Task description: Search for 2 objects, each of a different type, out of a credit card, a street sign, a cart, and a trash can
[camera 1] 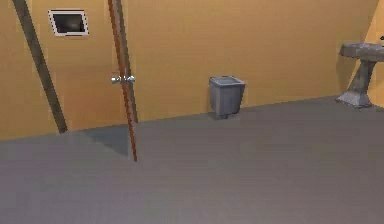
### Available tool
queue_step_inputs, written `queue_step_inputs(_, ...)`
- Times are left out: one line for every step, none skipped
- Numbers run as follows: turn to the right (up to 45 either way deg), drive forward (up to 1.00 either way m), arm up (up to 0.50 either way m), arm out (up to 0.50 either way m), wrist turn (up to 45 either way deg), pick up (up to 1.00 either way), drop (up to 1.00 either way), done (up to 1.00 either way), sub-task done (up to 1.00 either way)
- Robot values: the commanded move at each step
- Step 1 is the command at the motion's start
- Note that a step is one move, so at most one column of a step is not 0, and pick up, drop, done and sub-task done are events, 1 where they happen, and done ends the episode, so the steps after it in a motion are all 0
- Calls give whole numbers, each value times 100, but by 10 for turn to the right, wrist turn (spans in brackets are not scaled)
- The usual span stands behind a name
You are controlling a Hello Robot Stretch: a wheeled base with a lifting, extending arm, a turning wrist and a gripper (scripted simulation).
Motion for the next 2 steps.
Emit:
queue_step_inputs(0,100,0,0,0,0,0,0,0)
queue_step_inputs(0,95,0,0,0,0,0,0,0)
